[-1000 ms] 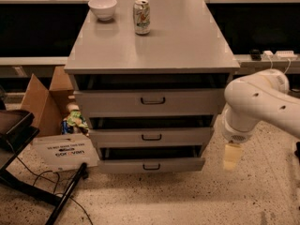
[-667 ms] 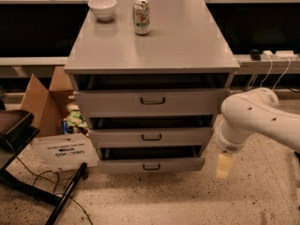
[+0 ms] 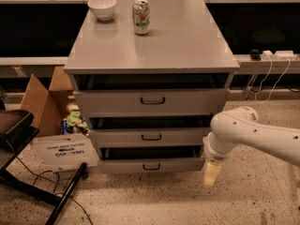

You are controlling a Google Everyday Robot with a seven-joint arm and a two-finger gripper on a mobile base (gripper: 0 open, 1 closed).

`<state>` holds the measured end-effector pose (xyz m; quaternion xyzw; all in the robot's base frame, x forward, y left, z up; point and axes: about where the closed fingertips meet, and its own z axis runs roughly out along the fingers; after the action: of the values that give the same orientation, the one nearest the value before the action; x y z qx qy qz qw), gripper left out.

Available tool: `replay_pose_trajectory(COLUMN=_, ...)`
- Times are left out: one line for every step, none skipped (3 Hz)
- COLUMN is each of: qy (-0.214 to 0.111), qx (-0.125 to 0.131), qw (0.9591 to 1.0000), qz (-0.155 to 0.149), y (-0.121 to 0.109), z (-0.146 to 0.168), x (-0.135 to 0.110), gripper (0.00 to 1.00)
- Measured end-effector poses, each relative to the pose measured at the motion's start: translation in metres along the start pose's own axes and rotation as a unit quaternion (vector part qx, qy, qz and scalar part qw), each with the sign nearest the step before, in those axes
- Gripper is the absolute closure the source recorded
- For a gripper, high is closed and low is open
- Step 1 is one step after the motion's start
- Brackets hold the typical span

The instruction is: Open bottom drawer

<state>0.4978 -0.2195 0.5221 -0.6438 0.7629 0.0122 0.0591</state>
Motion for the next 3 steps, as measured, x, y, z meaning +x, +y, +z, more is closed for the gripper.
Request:
replay_pose_trajectory(qy=0.004, qx=-0.007, qw=0.9999, qz=-0.006, y=0.008, z=0.015, x=-0.007, gripper=0.00)
replay_pose_trajectory(qy=-0.010, qx=-0.028, qw=0.9994, qz=-0.019, y=0.020, z=0.069, x=-0.024, gripper=0.00)
replay_pose_trajectory(qy=-0.015, qx=-0.038, qw=0.9989, qz=-0.023, y=0.023, z=0.130, x=-0.032, gripper=0.00)
